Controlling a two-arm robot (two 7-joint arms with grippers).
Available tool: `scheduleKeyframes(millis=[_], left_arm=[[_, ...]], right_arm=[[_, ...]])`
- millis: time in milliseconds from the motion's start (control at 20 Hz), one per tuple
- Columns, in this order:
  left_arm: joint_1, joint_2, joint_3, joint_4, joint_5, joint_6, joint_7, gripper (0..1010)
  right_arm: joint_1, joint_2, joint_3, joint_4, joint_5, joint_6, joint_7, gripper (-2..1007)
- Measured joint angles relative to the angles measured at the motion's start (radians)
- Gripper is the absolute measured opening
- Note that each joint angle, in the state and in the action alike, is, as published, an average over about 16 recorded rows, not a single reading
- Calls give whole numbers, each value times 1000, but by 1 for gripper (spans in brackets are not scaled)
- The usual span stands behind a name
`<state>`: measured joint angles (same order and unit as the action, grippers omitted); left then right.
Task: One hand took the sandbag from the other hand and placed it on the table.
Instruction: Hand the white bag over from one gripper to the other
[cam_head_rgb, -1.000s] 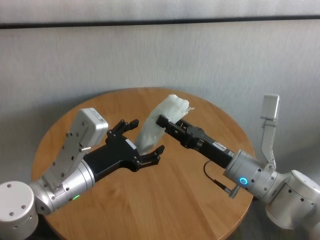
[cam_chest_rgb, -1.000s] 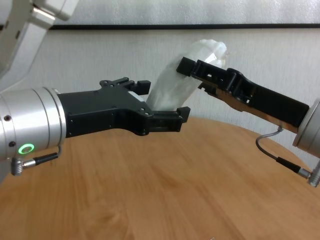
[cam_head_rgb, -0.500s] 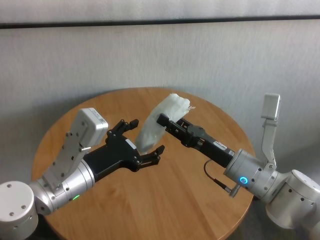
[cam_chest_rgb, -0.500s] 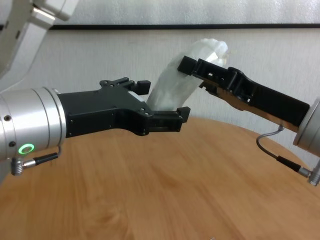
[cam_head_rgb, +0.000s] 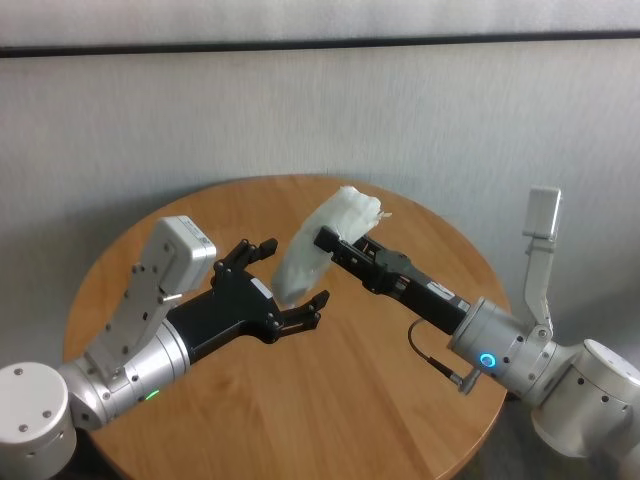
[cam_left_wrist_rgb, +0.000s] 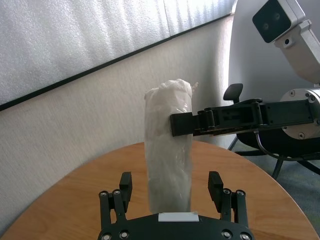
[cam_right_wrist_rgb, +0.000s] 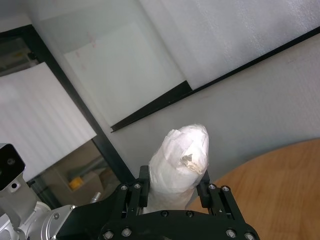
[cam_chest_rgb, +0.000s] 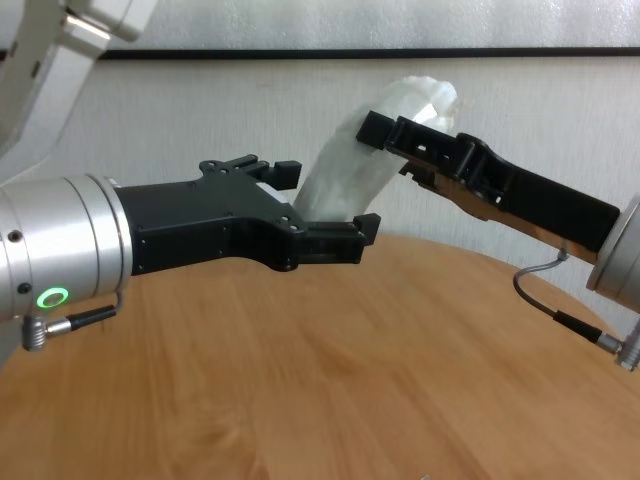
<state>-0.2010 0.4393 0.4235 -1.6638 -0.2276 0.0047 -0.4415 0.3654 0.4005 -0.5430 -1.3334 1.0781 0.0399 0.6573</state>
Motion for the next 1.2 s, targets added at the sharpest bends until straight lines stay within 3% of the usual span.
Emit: scheduleKeyframes(millis=[600, 1200], left_arm=[[0, 0, 0, 0, 0, 0, 0, 1001], [0, 0, 0, 0, 0, 0, 0, 1001]], right_arm=[[1, -4, 9, 5, -17, -7, -35, 548], [12, -13, 38, 31, -67, -35, -104, 548]])
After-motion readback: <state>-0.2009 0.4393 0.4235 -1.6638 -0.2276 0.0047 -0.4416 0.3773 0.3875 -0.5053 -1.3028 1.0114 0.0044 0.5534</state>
